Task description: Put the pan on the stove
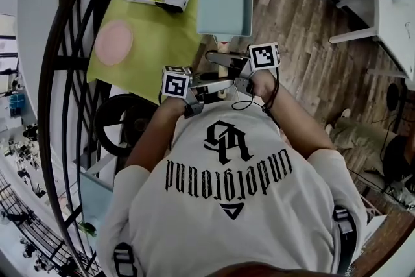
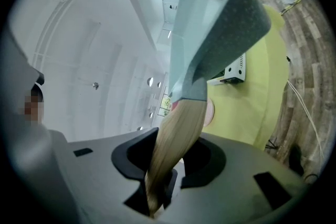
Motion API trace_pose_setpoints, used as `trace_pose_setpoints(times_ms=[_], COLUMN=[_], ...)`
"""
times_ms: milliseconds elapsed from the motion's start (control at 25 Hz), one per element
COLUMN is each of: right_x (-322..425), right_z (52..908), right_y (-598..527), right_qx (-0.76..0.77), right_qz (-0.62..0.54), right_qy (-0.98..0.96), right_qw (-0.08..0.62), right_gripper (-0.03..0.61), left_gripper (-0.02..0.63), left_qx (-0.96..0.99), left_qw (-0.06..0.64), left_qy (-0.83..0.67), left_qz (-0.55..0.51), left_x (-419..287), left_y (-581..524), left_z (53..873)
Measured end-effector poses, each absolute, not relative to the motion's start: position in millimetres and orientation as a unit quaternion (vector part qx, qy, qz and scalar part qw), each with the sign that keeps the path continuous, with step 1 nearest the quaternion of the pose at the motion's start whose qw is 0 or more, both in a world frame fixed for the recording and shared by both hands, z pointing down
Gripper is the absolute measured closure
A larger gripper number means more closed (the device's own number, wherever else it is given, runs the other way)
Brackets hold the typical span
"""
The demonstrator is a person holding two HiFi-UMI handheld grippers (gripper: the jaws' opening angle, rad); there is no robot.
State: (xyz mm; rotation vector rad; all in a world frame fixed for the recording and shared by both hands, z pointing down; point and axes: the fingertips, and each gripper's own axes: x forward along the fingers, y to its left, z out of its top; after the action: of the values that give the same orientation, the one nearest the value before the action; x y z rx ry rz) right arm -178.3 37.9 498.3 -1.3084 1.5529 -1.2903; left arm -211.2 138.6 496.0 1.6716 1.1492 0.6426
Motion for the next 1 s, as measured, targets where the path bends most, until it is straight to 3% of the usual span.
trace_pose_setpoints(times_ms=[560, 1000], right_x=[-97.7, -11.7], right_z=[482.2, 495.4], right_y=[-33.8, -64.7], right_qx=[-0.500, -0.446], right_qz=[-0.494, -0.532], right_qy=[0.613, 0.647], right_qw=[0.361, 0.315], right_gripper=[0.453, 0.453], left_gripper=[0.466, 0.466], left_qx=[0.695, 0.729], left_qw=[0.478, 0.501], left_qy=[0.472, 0.407], left_qz=[0.256, 0.227], left_x=[-129.0, -26.6], left_y=[68.3, 40.5], left_z=[486.9, 495.9])
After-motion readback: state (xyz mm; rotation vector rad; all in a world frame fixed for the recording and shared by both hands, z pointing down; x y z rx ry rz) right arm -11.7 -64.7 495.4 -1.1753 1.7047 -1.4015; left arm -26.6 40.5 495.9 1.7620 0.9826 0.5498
